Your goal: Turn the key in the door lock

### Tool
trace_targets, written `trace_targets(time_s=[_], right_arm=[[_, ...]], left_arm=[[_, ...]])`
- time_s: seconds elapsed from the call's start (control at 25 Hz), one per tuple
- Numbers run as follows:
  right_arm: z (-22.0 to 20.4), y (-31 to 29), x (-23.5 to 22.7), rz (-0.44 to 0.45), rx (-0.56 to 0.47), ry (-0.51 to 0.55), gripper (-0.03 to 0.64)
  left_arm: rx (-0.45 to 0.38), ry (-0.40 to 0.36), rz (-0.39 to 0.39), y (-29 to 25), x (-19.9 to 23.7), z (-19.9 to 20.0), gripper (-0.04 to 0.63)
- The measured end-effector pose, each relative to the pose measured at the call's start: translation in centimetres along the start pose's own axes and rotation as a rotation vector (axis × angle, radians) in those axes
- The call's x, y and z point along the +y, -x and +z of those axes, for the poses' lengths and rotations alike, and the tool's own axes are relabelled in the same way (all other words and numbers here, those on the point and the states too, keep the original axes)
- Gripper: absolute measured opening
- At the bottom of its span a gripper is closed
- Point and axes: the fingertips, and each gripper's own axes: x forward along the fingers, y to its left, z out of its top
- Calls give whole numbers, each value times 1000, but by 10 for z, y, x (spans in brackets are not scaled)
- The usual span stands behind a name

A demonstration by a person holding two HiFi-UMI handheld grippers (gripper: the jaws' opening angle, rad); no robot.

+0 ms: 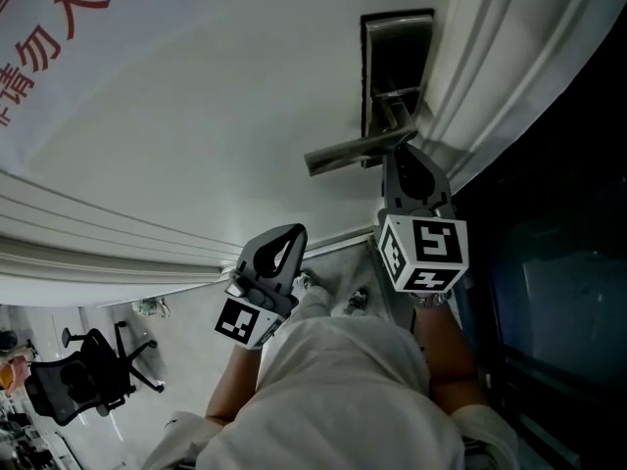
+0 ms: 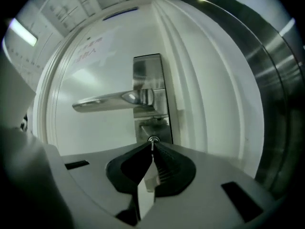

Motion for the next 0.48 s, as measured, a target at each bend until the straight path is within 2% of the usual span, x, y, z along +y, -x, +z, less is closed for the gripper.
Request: trace_targets(time_s=[0.36, 0.48], right_arm=[[-8, 0, -9, 133, -16, -807, 14], [-11, 1, -10, 141, -7, -1015, 15]], left_arm=[[-12, -10, -10, -5, 3, 1, 6], [-19, -15, -15, -6, 4, 4, 6]])
